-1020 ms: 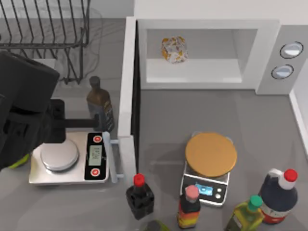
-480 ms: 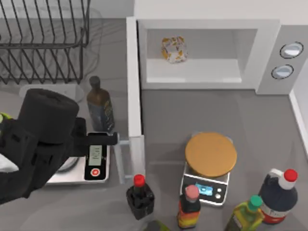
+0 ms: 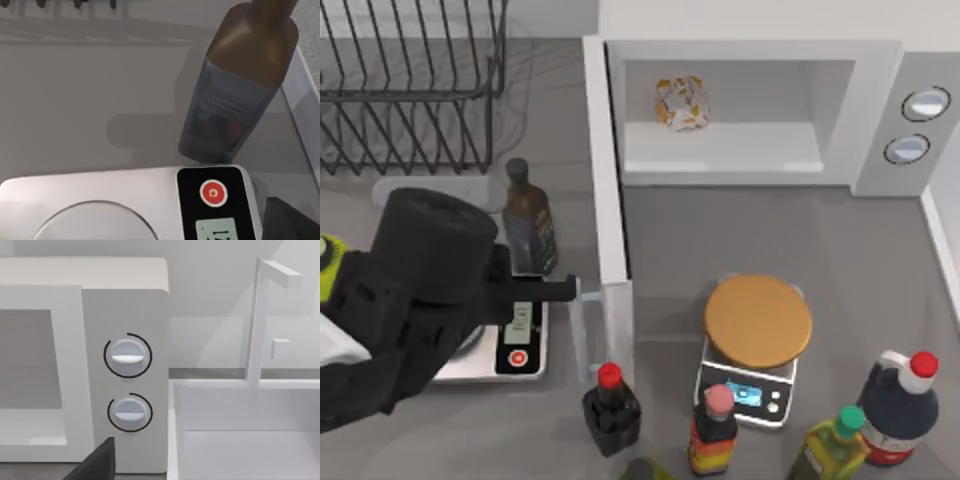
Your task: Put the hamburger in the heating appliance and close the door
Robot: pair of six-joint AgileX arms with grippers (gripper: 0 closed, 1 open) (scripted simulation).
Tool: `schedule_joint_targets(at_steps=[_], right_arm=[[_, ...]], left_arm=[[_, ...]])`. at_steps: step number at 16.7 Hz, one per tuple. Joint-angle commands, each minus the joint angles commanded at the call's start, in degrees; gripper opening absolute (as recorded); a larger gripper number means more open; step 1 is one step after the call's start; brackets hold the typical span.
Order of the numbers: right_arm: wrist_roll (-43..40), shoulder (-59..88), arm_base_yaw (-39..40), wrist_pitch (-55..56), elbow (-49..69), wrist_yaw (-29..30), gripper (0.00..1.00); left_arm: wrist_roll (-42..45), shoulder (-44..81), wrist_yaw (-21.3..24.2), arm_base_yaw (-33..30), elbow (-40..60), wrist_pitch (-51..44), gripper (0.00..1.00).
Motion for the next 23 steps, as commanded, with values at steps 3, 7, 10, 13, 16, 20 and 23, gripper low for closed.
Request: schedule_joint_targets(at_steps=[3,7,10,13,16,20,23], right_arm=[[0.0,0.0,0.0,0.0,0.0,0.0,1.00],[0.0,0.0,0.0,0.0,0.0,0.0,1.00],[0.0,0.0,0.0,0.0,0.0,0.0,1.00],[0.0,0.0,0.0,0.0,0.0,0.0,1.00],[0.0,0.0,0.0,0.0,0.0,0.0,1.00],[0.0,0.0,0.0,0.0,0.0,0.0,1.00],[0.0,0.0,0.0,0.0,0.0,0.0,1.00]], left_arm=[[-4.4,5.5,-4.1,-5.3,4.7,-0.9,0.00],[-10.7,15.4,-8.6,-14.1,11.5,-2.4,0.00],[-12.9,17.5,-11.0,-16.4,14.0,-2.9,0.00],[-12.9,17.2,-10.9,-16.2,14.0,-2.8,0.00],[-14.3,19.5,-11.9,-17.5,16.3,-3.9,0.00],[-18.7,28.7,-14.5,-22.4,27.3,-7.9,0.00],[-21.6,34.3,-16.3,-25.3,33.9,-10.6,0.00]])
